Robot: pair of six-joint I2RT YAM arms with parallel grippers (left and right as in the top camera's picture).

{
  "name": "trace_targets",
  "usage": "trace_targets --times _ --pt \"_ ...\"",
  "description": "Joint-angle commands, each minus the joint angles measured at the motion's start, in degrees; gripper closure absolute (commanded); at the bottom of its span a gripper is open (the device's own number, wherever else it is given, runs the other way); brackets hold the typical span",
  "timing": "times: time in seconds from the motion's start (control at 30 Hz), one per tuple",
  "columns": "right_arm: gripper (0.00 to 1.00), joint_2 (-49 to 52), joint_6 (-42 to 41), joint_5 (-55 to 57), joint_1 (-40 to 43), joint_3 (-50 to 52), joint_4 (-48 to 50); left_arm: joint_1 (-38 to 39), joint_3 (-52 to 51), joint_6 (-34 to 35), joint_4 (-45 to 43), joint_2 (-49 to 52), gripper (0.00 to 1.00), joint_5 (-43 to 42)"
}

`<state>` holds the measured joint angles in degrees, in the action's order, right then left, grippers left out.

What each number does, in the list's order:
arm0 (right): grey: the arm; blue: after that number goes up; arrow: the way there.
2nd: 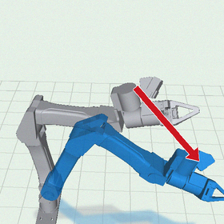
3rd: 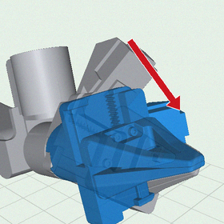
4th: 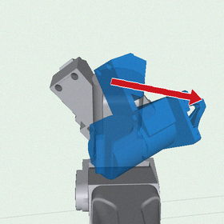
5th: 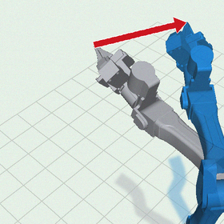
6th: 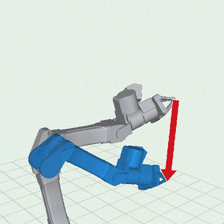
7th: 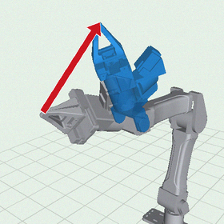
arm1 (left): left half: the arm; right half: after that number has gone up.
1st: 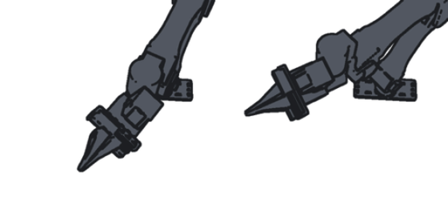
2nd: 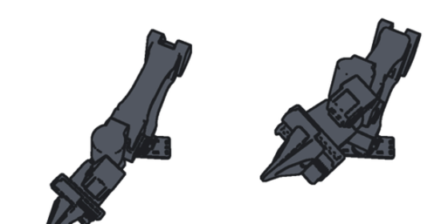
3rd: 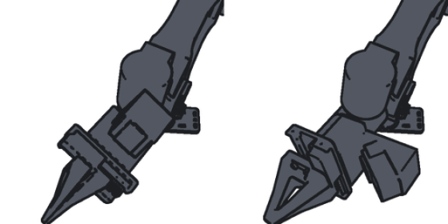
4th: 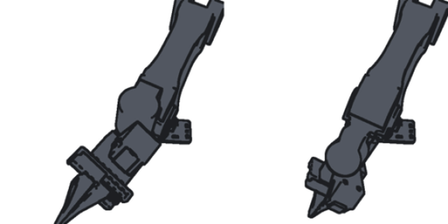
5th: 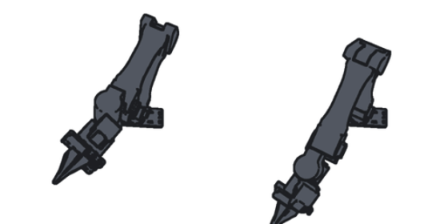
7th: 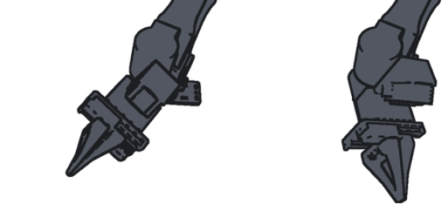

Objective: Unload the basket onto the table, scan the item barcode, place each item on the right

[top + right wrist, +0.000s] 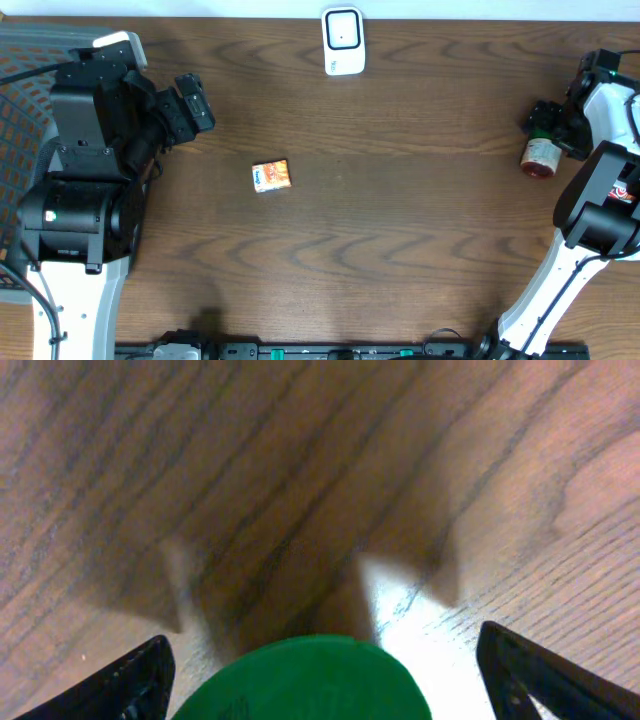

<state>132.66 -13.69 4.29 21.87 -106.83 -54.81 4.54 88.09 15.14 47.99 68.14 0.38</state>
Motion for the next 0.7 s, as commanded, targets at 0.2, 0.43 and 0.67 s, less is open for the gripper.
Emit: trace_targets --times 0.2,0.43,0.67 --pt "0.4 0.37 1.6 -0.2 0.55 -1.11 0.39 -0.28 0.63 -0.5 -0.02 0.02 0.02 0.74" --pt "0.46 0.37 1.55 -0.63 0.37 -1.05 -0.09 -0.28 0.63 -0.5 -0.02 0.02 0.02 0.74" --pt "0.47 -0.9 1.57 -0.79 0.66 -2.4 -0.72 -0.28 0.63 -0.5 -0.02 0.02 0.02 0.74"
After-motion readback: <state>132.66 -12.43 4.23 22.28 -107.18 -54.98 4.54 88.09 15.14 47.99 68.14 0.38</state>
